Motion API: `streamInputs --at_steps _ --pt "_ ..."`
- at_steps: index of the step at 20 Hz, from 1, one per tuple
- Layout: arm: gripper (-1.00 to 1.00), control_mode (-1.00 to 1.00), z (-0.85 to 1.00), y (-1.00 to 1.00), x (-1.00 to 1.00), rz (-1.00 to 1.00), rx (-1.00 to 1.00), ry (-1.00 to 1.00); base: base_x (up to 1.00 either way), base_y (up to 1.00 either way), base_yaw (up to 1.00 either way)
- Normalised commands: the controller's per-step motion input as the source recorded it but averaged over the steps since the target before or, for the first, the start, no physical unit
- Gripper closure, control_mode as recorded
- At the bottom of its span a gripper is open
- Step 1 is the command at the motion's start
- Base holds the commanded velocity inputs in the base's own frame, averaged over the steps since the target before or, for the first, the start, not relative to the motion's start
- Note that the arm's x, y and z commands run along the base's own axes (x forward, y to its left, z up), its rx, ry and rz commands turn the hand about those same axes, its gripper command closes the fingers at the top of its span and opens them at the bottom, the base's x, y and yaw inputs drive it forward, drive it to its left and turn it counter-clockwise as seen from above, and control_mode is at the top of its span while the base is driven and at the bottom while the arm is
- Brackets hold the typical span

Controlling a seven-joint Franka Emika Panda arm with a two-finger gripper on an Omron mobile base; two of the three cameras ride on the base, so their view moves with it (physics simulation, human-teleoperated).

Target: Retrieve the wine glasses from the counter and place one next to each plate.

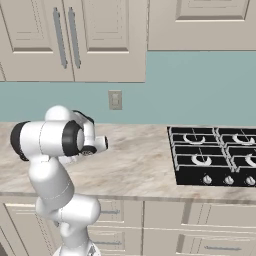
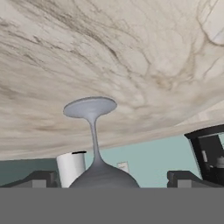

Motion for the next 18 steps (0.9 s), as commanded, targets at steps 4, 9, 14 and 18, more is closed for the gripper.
streamInputs --at_steps 4,9,14,18 --pt "-1.0 -1.0 0.0 0.0 -0.08 0.0 0.0 0.02 0.0 0.0 0.0" --pt "-1.0 -1.0 0.0 0.0 -0.07 0.0 0.0 0.0 0.0 0.0 0.0" --pt "-1.0 -1.0 0.0 0.05 -0.05 0.0 0.0 0.0 0.0 0.0 0.0" --pt "-1.0 -1.0 0.02 0.0 -0.01 0.0 0.0 0.0 0.0 0.0 0.0"
